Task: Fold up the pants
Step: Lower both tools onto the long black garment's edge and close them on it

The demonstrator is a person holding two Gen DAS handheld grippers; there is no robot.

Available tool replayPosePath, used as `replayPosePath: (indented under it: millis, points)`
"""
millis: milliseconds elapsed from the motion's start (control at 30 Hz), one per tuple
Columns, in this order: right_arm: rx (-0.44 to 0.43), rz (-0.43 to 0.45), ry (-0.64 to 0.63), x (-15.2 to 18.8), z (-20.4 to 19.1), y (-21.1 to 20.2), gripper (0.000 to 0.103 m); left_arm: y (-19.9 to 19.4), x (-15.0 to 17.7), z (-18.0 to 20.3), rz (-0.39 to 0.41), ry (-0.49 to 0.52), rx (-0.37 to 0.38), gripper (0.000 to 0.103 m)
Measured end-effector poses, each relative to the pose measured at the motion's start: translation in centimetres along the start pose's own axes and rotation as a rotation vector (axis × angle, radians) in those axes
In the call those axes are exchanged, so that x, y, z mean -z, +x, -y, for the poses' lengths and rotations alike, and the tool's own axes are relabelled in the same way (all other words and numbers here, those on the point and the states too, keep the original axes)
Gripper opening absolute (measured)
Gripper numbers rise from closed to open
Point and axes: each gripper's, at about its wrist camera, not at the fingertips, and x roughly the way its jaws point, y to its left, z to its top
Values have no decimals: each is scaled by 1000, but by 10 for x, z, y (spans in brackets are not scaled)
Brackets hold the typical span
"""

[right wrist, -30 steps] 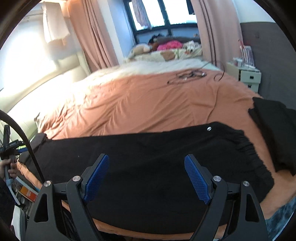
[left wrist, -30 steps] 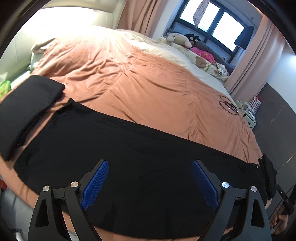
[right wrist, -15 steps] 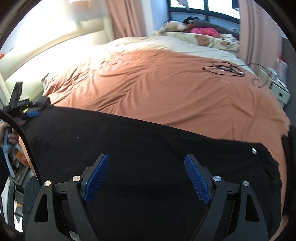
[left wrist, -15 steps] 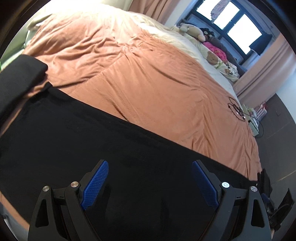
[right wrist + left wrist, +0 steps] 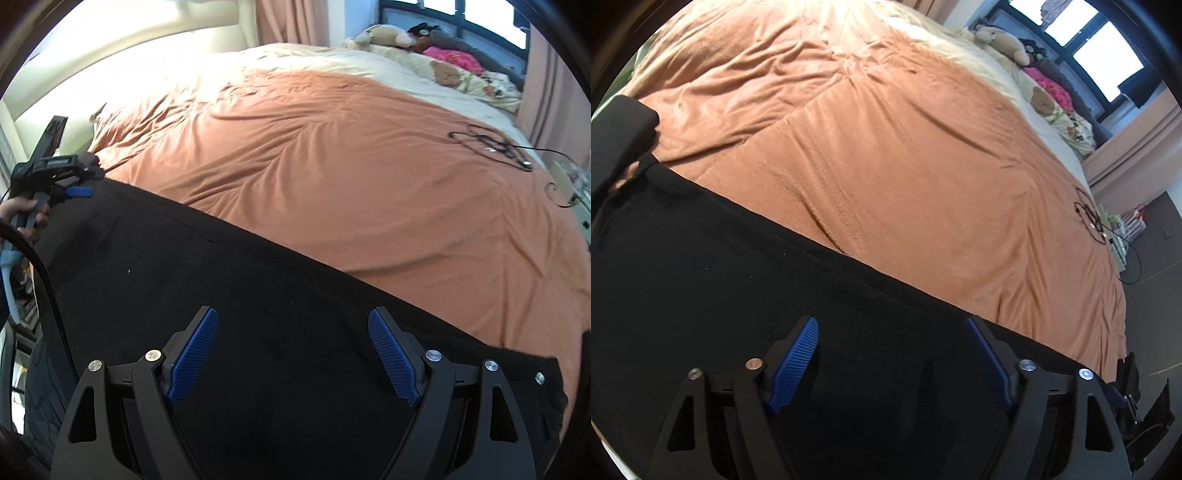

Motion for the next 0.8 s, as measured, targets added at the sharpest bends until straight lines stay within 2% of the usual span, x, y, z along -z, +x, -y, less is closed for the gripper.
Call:
replayPosePath:
  millis: [133,300,367,467,633,700,767,800]
  points:
    - [-41,-36,-43,-12,-2,21,78,16,-7,1,-38,-13,-22,70]
    - [-92,-74,-85,-25,-4,47,74,34,-15,4,-74,-33,-56,68]
    - [-102,-89,-100,-29,-6,55,73,43,-16,5,-105,-35,-75,61]
    - [-108,-107,-131,-34,-15,62,73,53,-17,2,-132,-50,-114,54]
    - [-124,-148,-152,-46,-21,70,73,60,-23,-1,-153,-62,-136,53]
    - [-116,-170,-173,-50,-25,77,73,60,-23,-2,-156,-70,-156,45]
    - [-107,-201,-190,-52,-27,86,73,57,-23,-6,-150,-75,-188,23]
    - [-106,-212,-195,-53,-29,90,73,55,-24,-8,-147,-78,-187,19]
